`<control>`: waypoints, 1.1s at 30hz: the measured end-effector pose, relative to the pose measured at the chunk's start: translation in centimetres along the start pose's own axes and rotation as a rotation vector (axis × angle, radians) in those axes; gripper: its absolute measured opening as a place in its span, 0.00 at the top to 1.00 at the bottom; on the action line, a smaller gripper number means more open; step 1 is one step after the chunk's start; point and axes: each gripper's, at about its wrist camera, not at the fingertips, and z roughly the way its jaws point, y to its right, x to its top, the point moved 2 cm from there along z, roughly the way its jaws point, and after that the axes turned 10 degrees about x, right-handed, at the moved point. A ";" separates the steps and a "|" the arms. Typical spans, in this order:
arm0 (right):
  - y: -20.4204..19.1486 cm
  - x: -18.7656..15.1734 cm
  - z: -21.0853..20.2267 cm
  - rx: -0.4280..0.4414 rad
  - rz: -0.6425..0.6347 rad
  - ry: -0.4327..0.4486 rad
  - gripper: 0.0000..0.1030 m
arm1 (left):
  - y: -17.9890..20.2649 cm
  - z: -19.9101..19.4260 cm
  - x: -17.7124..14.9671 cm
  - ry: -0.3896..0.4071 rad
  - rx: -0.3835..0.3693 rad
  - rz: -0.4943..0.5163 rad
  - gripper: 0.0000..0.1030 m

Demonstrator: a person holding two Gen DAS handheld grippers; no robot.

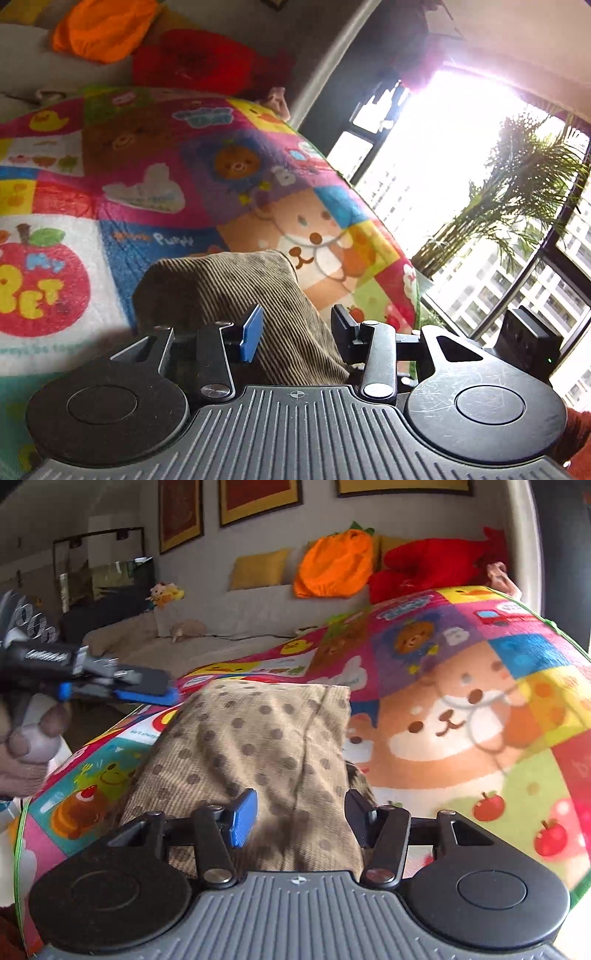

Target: Fold clothes

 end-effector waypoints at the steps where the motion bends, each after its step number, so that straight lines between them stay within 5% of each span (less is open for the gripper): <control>1: -0.6 0.1 0.4 0.022 -0.020 0.004 0.49 | -0.4 1.5 0.5 -0.031 -0.004 -0.018 0.59; 4: -1.4 0.5 1.2 0.023 -0.069 0.001 0.49 | -1.6 6.3 2.2 -0.132 -0.004 -0.081 0.74; 6: -0.9 0.9 1.6 -0.014 -0.065 0.004 0.49 | -2.1 8.7 3.1 -0.181 0.028 -0.098 0.95; 11: -0.9 2.1 1.5 0.005 -0.071 0.022 0.48 | -1.9 11.0 4.1 -0.218 0.068 -0.066 0.96; 15: 0.1 -0.3 4.1 -0.062 -0.111 -0.121 0.47 | -0.9 10.7 3.6 -0.205 0.097 -0.011 0.96; 21: -0.1 -1.4 3.9 -0.074 -0.110 -0.106 0.45 | -0.4 9.6 3.3 -0.177 0.128 0.035 0.95; 23: -0.1 -1.5 3.8 -0.078 -0.095 -0.100 0.44 | -0.1 8.7 3.3 -0.163 0.122 0.028 0.85; 27: 0.2 -1.4 2.7 -0.040 -0.028 -0.080 0.41 | 1.1 4.0 2.7 -0.045 0.123 0.046 0.29; 29: 0.6 -1.0 1.5 -0.009 0.007 -0.061 0.37 | 1.2 1.3 1.8 0.026 0.174 0.078 0.14; 31: 1.5 -0.4 -0.1 -0.009 0.045 -0.018 0.34 | 0.9 -1.1 0.6 0.072 0.236 0.102 0.12; 33: 2.8 0.0 -1.0 -0.040 0.078 0.004 0.31 | 0.0 -1.7 -0.8 0.031 0.245 0.059 0.12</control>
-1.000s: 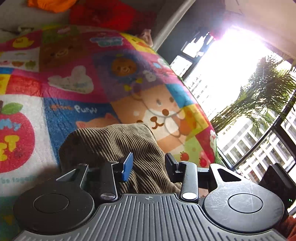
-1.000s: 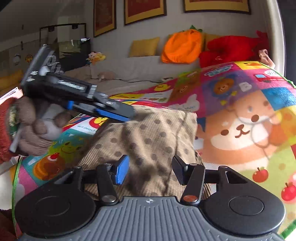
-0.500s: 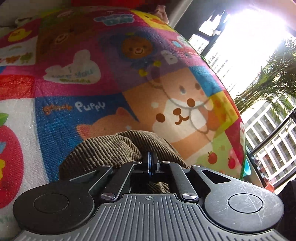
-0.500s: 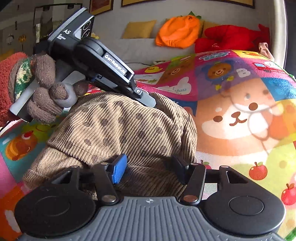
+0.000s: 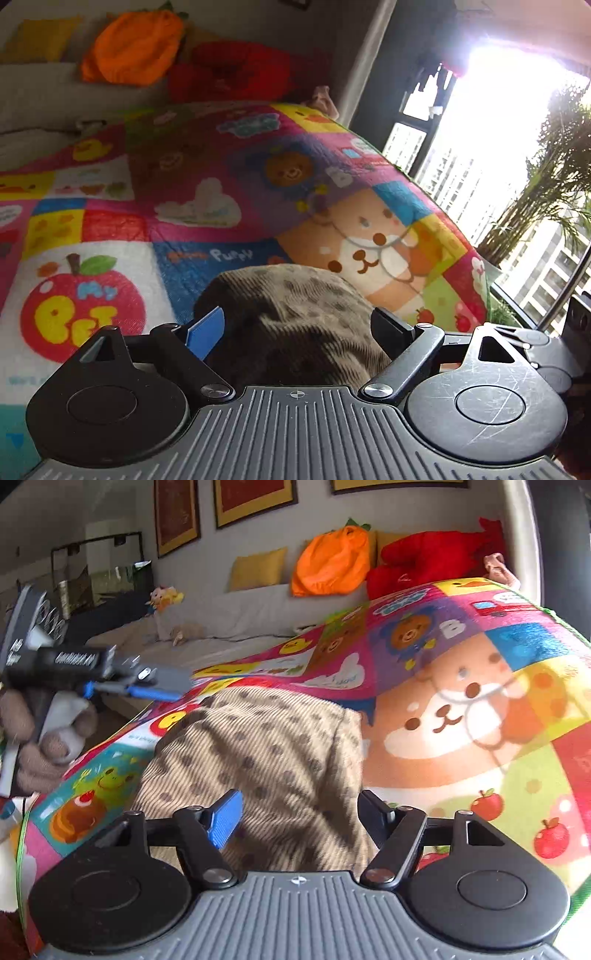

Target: Fold clothes

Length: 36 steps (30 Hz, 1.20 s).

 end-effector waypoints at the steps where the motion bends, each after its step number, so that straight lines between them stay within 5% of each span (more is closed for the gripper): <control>1: 0.7 0.1 0.1 -0.026 0.016 -0.005 0.31 | -0.4 0.1 -0.8 -0.040 -0.006 -0.026 0.12; 4: 2.3 -0.6 1.5 -0.051 0.088 -0.045 0.32 | -0.9 0.6 -3.3 -0.132 -0.015 -0.069 0.21; 6: 2.0 -1.5 2.5 -0.016 0.123 -0.069 0.47 | -0.9 0.9 -4.5 -0.157 -0.016 -0.079 0.29; 10: -0.8 -1.8 3.6 0.028 0.100 -0.068 0.52 | -1.4 1.3 -3.7 -0.123 -0.002 -0.053 0.36; 14: -2.2 -1.3 4.7 0.060 0.096 -0.067 0.53 | -2.0 2.4 -1.7 -0.050 0.111 0.023 0.36; 17: -2.5 -1.4 5.4 0.029 0.058 -0.081 0.52 | -2.0 1.5 -1.2 -0.030 0.108 0.044 0.39; 24: -1.5 -2.5 4.0 0.012 0.087 -0.017 0.45 | -0.1 -3.9 -4.7 0.048 0.127 0.244 0.38; 31: -0.7 -2.9 2.8 -0.024 0.144 0.065 0.40 | 2.8 -3.1 -6.7 0.095 0.221 0.485 0.44; 36: 0.0 -3.4 1.8 -0.049 0.200 0.122 0.36 | 4.7 -4.3 -7.5 0.113 0.169 0.597 0.42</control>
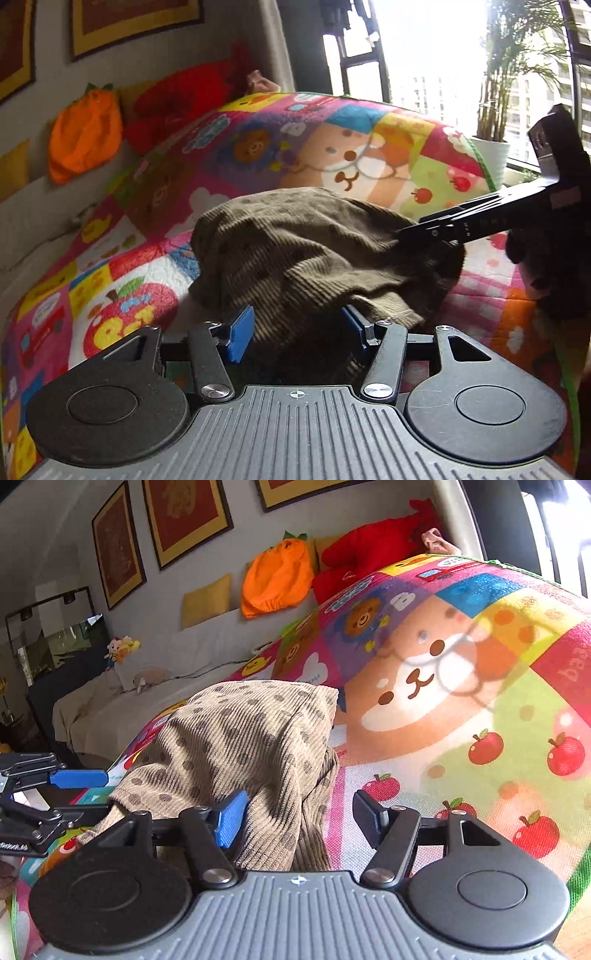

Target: Fold clothes

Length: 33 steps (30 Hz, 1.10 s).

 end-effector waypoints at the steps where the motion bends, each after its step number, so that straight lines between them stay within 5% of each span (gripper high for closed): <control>1: 0.1 0.0 0.0 0.000 0.006 0.001 0.36 | 0.3 0.1 -0.1 -0.003 0.029 0.029 0.42; 4: 0.2 0.0 0.1 0.000 0.011 -0.006 0.36 | -0.3 1.3 -0.2 -0.039 0.113 0.021 0.54; 6: 0.1 0.0 0.2 -0.002 0.010 -0.007 0.35 | -1.2 1.8 -0.1 -0.062 0.121 -0.025 0.96; 12: 0.6 -0.1 -0.2 -0.010 0.044 0.019 0.32 | 0.4 -2.3 1.0 0.003 -0.018 -0.034 0.98; 15: 0.7 -0.1 -0.1 -0.010 0.046 0.018 0.31 | 2.1 -3.0 0.1 -0.028 -0.105 -0.038 0.98; 19: 0.6 0.0 0.0 -0.012 0.042 0.015 0.31 | 2.3 -2.4 -1.0 -0.067 -0.101 -0.047 0.96; 22: 0.2 -0.1 -0.2 -0.044 0.016 0.009 0.31 | 0.8 -3.3 -0.1 -0.031 -0.087 -0.103 0.89; 25: -1.8 0.0 -0.7 -0.064 -0.102 -0.010 0.31 | -1.0 -3.9 0.8 0.019 -0.072 -0.156 0.67; 26: -2.7 0.1 -1.0 -0.053 -0.150 -0.015 0.31 | -1.6 -3.9 1.0 0.033 -0.072 -0.181 0.60; 30: -6.1 1.4 -1.5 0.110 -0.202 -0.017 0.33 | -2.9 -2.1 1.9 0.076 -0.138 -0.319 0.60; 33: -6.8 2.3 -0.6 0.201 -0.161 -0.045 0.43 | -2.9 0.8 1.8 0.016 -0.234 -0.411 0.61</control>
